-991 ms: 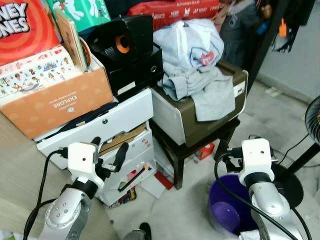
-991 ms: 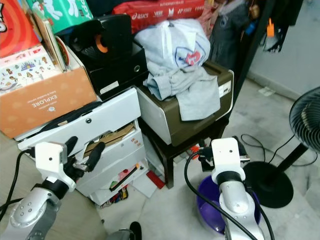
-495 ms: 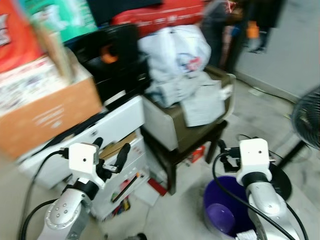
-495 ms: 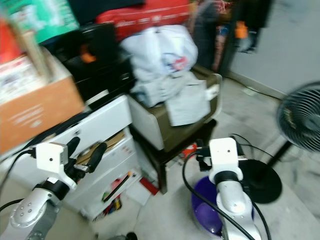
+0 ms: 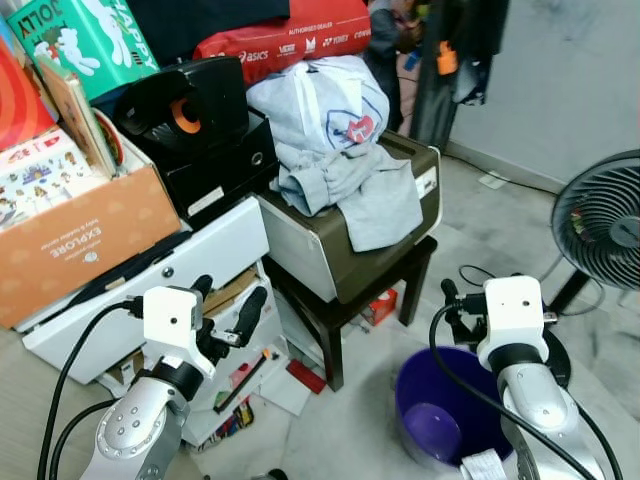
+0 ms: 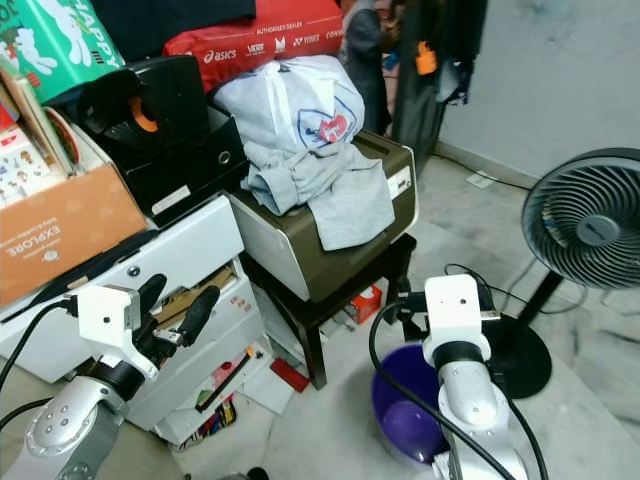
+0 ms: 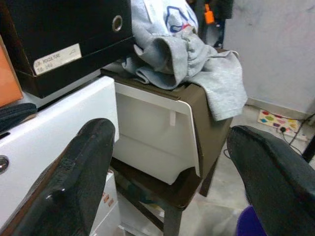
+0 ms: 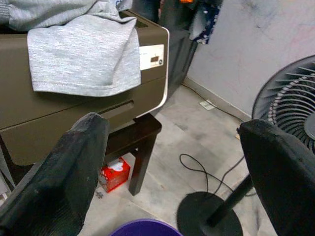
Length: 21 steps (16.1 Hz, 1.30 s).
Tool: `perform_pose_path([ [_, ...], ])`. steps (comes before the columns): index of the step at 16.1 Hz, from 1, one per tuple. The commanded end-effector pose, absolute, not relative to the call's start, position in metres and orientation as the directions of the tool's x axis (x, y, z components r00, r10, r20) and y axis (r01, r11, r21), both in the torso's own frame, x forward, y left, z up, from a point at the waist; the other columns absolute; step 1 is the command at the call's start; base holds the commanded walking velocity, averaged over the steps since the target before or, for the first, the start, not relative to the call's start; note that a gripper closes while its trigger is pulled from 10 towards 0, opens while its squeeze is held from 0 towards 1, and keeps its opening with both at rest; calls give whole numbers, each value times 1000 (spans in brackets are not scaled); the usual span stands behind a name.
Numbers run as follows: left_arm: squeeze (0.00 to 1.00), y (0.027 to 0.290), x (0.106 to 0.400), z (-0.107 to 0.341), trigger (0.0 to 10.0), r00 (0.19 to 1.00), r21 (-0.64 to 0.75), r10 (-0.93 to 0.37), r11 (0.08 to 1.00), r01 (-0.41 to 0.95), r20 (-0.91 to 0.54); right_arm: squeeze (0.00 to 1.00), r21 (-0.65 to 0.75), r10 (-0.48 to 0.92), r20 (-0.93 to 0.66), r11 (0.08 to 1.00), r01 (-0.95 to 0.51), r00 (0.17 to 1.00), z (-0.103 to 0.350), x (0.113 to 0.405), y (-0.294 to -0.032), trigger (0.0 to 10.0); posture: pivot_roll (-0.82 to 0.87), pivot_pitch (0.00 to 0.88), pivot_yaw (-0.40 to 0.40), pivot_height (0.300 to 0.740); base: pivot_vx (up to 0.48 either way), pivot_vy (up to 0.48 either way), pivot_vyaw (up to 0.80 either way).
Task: Clean up the room
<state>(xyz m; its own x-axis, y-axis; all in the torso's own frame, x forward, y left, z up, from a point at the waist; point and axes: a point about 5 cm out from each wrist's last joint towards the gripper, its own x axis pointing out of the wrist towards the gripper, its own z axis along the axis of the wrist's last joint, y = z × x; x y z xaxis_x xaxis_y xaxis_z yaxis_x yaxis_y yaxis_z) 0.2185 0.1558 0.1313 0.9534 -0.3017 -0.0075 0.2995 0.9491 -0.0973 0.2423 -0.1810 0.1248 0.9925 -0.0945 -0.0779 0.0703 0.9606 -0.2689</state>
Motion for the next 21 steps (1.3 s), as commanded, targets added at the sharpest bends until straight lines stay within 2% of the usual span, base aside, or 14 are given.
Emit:
perform_pose_path([
  [1,0,158,219,133,10000,952,-88,-306,948,305,-1,0,-267,-90,-89,962,63,992,123,243,-179,10000,-166,112,74,740,337,0,0],
  [17,0,158,219,130,10000,951,-96,-308,947,305,-16,0,-267,-87,-84,962,62,993,123,245,-179,10000,-167,114,74,740,324,0,0],
  [21,0,160,219,128,10000,957,-101,-290,953,286,-28,0,-268,-86,-82,961,61,993,123,245,-178,10000,-167,114,74,740,0,0,0],
])
